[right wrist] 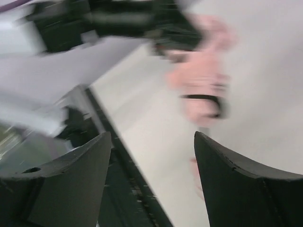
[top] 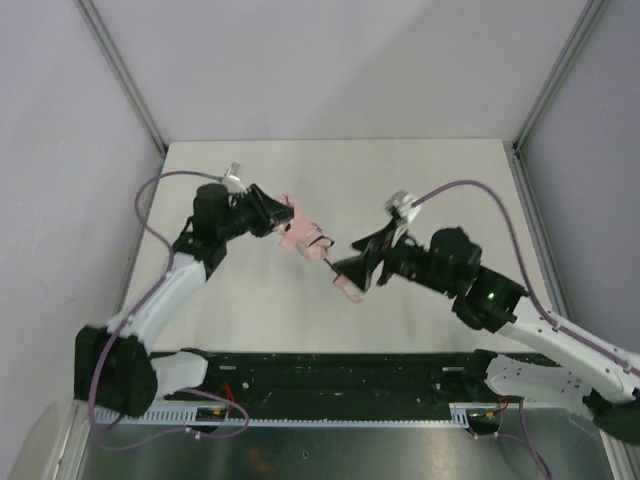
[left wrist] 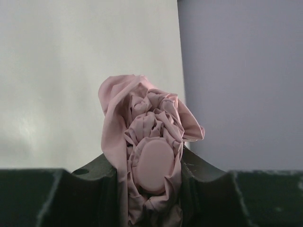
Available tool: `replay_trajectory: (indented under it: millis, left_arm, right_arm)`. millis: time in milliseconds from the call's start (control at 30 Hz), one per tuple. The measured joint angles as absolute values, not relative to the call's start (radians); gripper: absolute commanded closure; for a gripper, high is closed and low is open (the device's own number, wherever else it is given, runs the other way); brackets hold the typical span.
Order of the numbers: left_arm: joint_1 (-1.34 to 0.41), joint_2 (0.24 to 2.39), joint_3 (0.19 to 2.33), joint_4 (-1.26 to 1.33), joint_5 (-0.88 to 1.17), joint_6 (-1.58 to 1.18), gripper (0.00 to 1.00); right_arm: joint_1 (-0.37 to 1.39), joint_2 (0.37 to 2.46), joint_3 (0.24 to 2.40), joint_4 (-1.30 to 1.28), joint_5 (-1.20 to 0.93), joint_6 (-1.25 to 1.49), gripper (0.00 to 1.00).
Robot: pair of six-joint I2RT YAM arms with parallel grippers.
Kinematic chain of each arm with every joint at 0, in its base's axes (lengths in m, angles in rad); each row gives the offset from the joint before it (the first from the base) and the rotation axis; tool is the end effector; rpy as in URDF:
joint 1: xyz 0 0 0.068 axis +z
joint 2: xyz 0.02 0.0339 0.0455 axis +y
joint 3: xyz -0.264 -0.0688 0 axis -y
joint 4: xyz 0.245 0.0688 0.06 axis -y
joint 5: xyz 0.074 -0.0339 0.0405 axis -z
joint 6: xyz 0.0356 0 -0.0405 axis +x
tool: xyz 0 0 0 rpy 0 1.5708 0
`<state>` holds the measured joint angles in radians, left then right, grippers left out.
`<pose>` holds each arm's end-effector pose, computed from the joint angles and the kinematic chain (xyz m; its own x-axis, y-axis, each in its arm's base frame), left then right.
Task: Put away the umbrella
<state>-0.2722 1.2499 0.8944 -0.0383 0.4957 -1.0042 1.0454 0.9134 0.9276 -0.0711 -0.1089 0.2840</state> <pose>0.2695 -0.0928 0.2946 -0.7549 -0.5598 -0.3417 0.0422 0.4784 -0.8771 0.1030 0.1854 0.3797 -0.2836 0.0662 -0.9567 -0.8698 0.4023 0.2857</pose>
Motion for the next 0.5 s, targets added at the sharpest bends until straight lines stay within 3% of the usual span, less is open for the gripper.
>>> replay_trajectory:
  millis: [133,233,367,500]
  left_arm:
    - [-0.36,1.03,0.753,0.058,0.351,-0.738,1.0]
    - [-0.592,0.897,0.7,0.168,0.145,-0.462,1.0]
    - [-0.817,0.922,0.666,0.36,-0.061,-0.2,1.0]
    - [-0.926,1.076,0.59,0.53,-0.214,-0.036,1.0]
  right_arm:
    - [0.785,0.886,0.943,-0.238,-0.116,0.329,0.25]
    - [0.685,0.883,0.943,-0.328,-0.14,0.333,0.24]
    - [0.625,0.868,0.943,-0.374,-0.178,0.336,0.24]
    - [0.598,0.849,0.943,-0.396,-0.205,0.337,0.24]
